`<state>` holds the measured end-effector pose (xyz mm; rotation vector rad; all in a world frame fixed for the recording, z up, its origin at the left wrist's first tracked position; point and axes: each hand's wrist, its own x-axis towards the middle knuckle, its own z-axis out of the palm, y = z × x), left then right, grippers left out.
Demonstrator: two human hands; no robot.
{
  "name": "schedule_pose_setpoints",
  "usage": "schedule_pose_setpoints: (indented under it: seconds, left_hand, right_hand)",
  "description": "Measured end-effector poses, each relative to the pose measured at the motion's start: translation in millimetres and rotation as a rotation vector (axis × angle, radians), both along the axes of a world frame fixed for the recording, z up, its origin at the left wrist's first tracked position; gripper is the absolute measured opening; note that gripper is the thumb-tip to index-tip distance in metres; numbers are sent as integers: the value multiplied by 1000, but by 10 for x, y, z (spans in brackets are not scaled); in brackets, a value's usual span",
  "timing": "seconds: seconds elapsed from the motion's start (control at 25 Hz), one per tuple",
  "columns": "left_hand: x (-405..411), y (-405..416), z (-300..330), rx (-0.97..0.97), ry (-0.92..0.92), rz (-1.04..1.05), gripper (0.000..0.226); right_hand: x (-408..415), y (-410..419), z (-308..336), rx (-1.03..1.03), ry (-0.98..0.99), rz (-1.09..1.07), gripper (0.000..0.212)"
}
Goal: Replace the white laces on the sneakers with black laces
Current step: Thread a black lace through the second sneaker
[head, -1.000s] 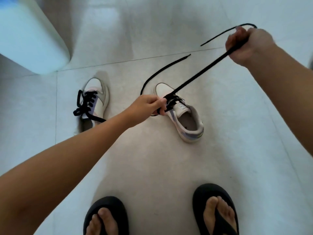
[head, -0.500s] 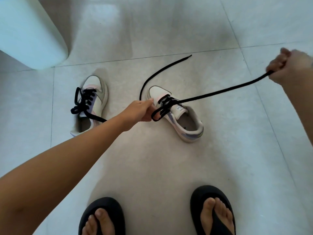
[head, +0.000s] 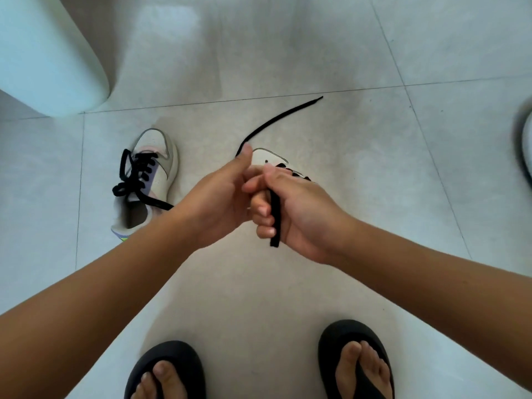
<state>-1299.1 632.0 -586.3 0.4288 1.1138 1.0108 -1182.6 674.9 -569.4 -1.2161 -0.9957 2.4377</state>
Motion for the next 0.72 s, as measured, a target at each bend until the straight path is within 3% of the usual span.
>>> schedule_pose_setpoints:
  seconds: [0.16,0.32,0.4,0.48,0.56,0.64,0.72]
  left_hand:
    - [-28,-123,-126,19,207,79,35]
    - [-345,78,-127,-116,52,466,34]
    - [-536,179,-71,-92,104,444,34]
    - [-563,237,-74,-82,187,333,28]
    - [-450,246,-136,-105,242,218,20]
    - [-293,248,-214,-138,358,112,22]
    - [-164,258,-312,-156,456,64,22]
  right_hand:
    - [-36,-233,-232,123,-135,69,34]
    - [134,-548,-382,143,-150,352,26]
    - [260,-620,-485,357,-216,571,21]
    - [362,-502,-629,676,-367,623,19]
    - [420,-261,-704,713,-520,305,16]
    - [438,23,-723,486,-608,-103,8]
    - [414,270,-725,159,-639,-273,12]
